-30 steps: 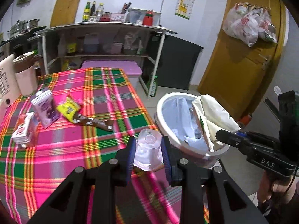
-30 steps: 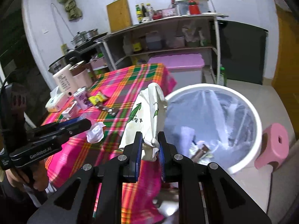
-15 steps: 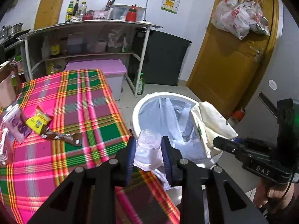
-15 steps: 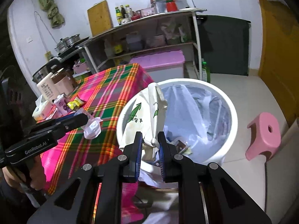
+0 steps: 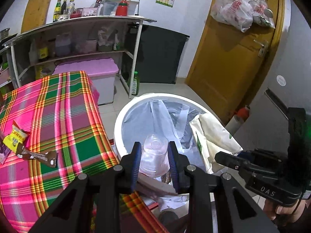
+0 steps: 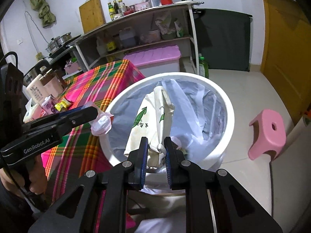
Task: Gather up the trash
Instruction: 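Carry the cup and white bag over the bin and open both tools, then move both empty tools back over the table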
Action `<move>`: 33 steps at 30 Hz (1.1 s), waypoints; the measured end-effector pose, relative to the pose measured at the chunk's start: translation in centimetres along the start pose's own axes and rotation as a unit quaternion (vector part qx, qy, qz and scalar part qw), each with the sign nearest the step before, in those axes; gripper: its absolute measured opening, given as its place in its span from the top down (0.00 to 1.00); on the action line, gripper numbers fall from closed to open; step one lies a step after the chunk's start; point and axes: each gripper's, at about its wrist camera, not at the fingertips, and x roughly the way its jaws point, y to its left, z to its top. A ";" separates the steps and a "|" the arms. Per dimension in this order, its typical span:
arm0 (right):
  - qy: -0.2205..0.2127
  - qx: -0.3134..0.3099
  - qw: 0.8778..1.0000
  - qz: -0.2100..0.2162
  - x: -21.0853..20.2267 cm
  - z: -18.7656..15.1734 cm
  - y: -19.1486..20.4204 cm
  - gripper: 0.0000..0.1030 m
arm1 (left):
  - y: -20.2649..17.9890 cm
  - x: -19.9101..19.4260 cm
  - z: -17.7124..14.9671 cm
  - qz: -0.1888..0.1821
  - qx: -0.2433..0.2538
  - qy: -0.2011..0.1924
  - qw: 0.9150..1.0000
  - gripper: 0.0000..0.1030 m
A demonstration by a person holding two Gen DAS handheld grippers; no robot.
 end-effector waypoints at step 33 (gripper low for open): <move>-0.027 -0.021 0.999 0.009 -2.1 0.4 2.5 0.71 | 1.4 -3.0 -0.6 0.002 -0.023 -0.014 1.000 0.63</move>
